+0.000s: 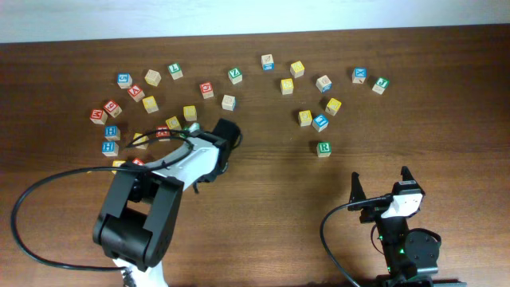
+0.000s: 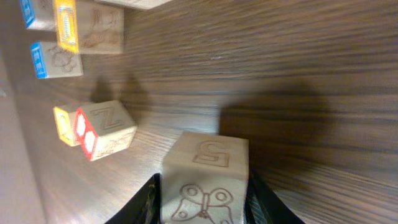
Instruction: Spell out RSS
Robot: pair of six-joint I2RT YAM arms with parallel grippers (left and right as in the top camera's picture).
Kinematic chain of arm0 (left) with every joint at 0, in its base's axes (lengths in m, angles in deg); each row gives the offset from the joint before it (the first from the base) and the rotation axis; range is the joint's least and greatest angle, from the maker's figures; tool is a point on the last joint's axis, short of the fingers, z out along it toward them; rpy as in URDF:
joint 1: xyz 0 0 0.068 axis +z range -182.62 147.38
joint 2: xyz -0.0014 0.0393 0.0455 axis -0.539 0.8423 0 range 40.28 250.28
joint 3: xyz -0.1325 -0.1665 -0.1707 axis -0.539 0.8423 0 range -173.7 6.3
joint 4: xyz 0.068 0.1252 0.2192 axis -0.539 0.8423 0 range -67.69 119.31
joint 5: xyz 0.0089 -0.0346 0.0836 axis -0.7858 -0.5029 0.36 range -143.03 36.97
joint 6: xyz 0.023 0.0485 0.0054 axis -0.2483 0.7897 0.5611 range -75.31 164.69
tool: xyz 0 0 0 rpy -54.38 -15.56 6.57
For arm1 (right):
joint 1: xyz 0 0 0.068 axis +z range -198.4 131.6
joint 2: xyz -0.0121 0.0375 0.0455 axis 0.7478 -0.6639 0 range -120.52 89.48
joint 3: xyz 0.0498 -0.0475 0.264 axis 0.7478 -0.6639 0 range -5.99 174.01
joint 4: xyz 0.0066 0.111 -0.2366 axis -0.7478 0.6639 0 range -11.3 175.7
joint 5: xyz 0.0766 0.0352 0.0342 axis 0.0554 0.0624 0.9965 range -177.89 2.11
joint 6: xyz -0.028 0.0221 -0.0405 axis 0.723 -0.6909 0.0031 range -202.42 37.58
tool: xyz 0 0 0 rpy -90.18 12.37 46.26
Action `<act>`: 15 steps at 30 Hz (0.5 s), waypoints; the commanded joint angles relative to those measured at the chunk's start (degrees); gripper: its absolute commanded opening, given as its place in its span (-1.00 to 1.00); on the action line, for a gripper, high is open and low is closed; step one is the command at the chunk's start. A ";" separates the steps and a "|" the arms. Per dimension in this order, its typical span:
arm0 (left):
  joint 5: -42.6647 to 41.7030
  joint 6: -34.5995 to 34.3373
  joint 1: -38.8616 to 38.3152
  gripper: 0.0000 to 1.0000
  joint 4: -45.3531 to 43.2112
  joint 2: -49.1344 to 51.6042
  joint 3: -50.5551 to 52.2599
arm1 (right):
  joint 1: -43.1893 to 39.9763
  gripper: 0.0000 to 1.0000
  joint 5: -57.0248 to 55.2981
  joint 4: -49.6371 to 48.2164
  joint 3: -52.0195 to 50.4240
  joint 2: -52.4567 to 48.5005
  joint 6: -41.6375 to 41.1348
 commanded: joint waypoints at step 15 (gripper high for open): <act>-0.94 -0.63 -0.72 -0.80 4.42 1.25 -6.14 | -0.42 0.97 -0.31 0.24 -0.37 0.33 0.20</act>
